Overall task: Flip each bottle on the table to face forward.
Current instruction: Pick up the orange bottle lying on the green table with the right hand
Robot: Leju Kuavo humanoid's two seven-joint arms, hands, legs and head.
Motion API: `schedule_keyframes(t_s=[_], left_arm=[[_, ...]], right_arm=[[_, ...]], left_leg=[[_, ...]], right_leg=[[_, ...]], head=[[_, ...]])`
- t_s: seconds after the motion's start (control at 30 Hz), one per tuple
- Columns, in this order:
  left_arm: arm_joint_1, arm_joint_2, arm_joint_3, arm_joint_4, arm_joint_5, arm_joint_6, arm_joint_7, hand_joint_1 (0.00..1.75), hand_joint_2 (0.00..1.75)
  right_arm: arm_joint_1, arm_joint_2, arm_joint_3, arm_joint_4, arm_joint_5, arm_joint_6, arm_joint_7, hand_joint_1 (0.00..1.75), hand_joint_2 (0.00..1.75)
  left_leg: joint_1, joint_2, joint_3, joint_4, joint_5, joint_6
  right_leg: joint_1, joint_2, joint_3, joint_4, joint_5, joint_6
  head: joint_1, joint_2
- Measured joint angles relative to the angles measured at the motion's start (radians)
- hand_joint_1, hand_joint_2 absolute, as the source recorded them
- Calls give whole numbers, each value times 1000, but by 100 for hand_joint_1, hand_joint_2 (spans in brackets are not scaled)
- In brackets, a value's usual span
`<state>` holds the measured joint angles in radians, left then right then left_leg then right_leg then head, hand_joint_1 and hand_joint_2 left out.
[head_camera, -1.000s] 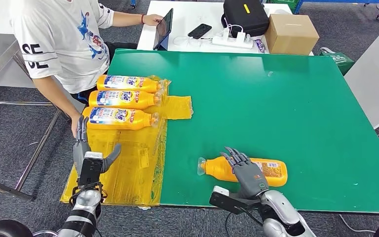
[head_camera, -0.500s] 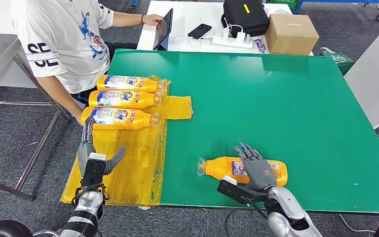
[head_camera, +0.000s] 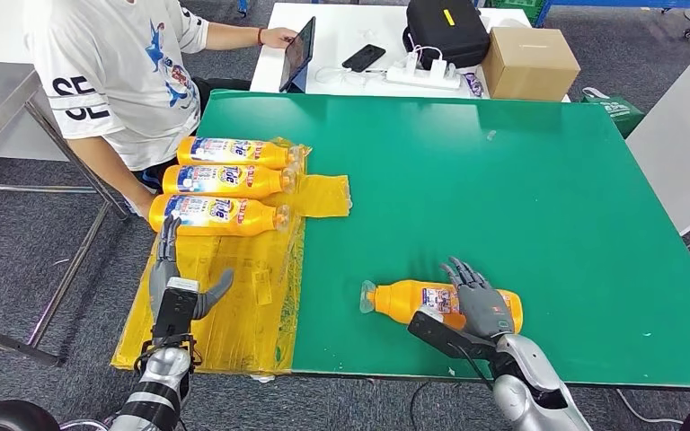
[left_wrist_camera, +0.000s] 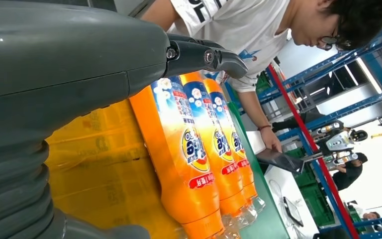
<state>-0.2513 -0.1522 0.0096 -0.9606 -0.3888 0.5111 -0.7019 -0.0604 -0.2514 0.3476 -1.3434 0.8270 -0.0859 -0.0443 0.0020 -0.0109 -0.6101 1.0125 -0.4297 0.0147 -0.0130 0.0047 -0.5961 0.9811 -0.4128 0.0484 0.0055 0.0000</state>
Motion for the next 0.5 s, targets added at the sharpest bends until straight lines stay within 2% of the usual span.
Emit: schedule_keyframes(t_s=[0.4,0.43,0.47,0.5], left_arm=[[-5,0,0,21,1,-5,0,0,175],[-6,0,0,22,1,-7,0,0,175],[-8,0,0,25,2,-8,0,0,175],[-11,0,0,27,3,-8,0,0,175]], right_arm=[[-3,0,-2,4,-3,27,21,2,175],[-5,-2,-1,5,-8,41,29,22,175],[-9,-4,-1,6,-14,57,38,57,175],[-13,-8,0,9,-21,74,45,100,175]], left_leg=[[0,0,5,0,0,0],[0,0,5,0,0,0],[0,0,6,0,0,0],[0,1,6,0,0,0]], right_leg=[[0,0,5,0,0,0],[0,0,5,0,0,0],[0,0,5,-1,0,0],[0,1,5,-1,0,0]], head=[[0,0],[0,0],[0,0],[0,0]])
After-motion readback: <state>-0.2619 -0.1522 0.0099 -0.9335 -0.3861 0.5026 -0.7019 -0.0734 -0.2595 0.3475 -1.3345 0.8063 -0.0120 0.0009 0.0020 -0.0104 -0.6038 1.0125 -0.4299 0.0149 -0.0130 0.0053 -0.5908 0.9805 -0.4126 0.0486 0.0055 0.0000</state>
